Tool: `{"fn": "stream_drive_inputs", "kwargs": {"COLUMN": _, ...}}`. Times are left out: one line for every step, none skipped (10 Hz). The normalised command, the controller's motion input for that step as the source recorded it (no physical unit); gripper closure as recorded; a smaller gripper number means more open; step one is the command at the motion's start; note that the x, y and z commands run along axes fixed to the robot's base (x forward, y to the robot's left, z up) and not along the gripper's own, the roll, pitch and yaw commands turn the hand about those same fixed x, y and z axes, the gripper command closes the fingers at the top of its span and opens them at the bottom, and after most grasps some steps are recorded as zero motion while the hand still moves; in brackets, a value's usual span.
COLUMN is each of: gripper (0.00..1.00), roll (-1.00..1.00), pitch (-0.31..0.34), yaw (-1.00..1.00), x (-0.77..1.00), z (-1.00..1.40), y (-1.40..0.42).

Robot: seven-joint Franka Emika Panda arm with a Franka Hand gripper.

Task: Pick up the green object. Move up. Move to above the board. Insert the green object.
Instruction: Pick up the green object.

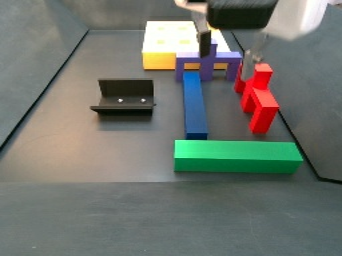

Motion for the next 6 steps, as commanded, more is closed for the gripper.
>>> {"fn": "stream_drive_inputs", "kwargs": {"gripper": 0.00, "roll": -0.06, "pitch": 0.000, "yaw": -0.80, "x": -0.05, "z": -0.28, "y": 0.16}}
{"fn": "stream_drive_inputs", "kwargs": {"gripper": 0.00, "roll": -0.06, "pitch": 0.000, "yaw": -0.84, "x": -0.01, "z": -0.24, "y": 0.11}}
{"fn": "stream_drive_inputs", "kwargs": {"gripper": 0.00, "roll": -0.03, "pitch": 0.000, "yaw": -0.86, "x": -0.02, "z": -0.25, "y": 0.12}}
{"fn": "stream_drive_inputs", "kwargs": {"gripper": 0.00, "roll": -0.02, "pitch": 0.006, "yaw": -0.85, "x": -0.04, "z": -0.27, "y": 0.15}}
{"fn": "stream_drive_inputs", "kwargs": {"gripper": 0.00, "roll": -0.04, "pitch": 0.010, "yaw": -0.77, "x": -0.07, "z": -0.29, "y": 0.22}}
{"fn": "stream_drive_inputs", "kwargs": {"gripper": 0.00, "roll": -0.06, "pitch": 0.020, "yaw": -0.69, "x": -0.10, "z": -0.32, "y": 0.28}}
